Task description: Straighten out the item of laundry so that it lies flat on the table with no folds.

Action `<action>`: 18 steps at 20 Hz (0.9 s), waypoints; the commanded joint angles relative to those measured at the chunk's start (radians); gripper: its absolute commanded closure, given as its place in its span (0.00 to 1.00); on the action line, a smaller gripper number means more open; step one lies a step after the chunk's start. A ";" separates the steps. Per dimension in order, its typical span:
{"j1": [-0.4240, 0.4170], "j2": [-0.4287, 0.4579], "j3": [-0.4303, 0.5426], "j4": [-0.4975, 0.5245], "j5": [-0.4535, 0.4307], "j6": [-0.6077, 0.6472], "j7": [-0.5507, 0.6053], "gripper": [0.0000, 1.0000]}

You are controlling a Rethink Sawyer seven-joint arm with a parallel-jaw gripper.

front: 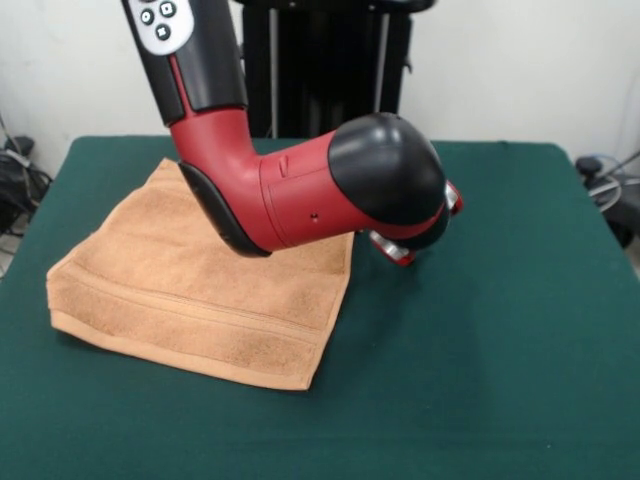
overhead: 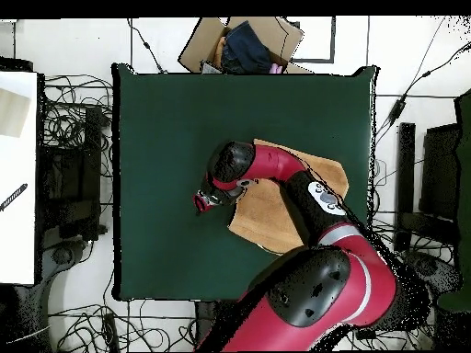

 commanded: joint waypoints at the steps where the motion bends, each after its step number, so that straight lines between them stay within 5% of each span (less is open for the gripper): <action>1: 0.001 0.049 -0.004 -0.089 -0.105 0.009 -0.223 0.00; 18: 0.000 0.035 -0.014 -0.070 -0.115 -0.005 -0.222 0.00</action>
